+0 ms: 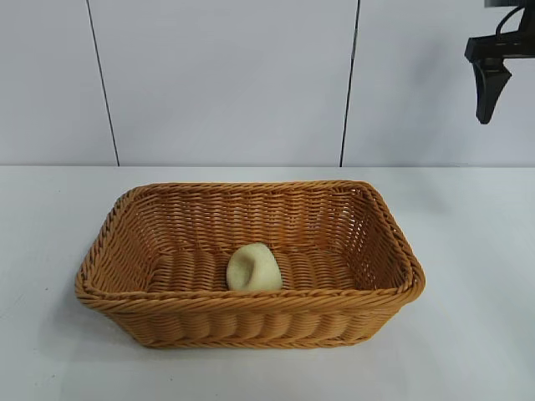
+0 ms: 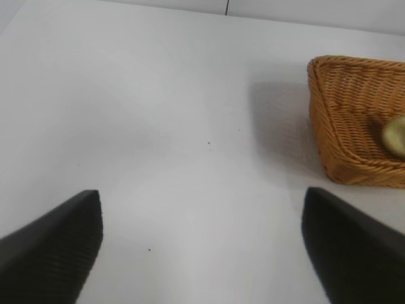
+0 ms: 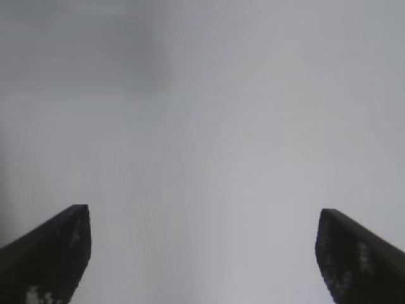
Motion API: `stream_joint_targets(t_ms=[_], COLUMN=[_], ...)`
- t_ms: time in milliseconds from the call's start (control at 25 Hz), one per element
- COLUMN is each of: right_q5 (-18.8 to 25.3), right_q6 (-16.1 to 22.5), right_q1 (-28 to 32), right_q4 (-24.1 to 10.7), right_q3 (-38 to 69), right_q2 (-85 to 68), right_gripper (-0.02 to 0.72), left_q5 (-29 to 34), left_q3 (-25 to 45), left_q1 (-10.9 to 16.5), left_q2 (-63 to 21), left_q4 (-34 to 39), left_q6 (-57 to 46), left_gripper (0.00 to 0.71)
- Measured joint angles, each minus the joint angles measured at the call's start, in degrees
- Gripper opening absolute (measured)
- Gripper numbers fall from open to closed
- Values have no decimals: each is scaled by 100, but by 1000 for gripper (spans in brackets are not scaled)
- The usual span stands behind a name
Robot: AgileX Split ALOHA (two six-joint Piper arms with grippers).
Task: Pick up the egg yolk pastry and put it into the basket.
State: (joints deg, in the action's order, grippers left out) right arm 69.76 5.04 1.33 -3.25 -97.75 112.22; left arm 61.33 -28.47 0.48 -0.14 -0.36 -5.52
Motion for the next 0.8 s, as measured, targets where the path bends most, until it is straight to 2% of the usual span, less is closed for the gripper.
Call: stream_joint_targets(t_ms=[240,680,800], right_q5=[-1,10,-154], right_q6=[-62,-139,-278], right_q1=[0,0,0], right_q4=[63,82,87], right_q3=[1537,4596,5288], right_q2=[-1162,-4168,-5022], right_gripper=[691,691,691], left_q5=[0,0,0], left_q3=[0,0,0], left_q1=[0,0,0], left_q2=[0,0,0], left_q4=[0,0,0], left_q6=[0,0,0], left_gripper=[619,619,619])
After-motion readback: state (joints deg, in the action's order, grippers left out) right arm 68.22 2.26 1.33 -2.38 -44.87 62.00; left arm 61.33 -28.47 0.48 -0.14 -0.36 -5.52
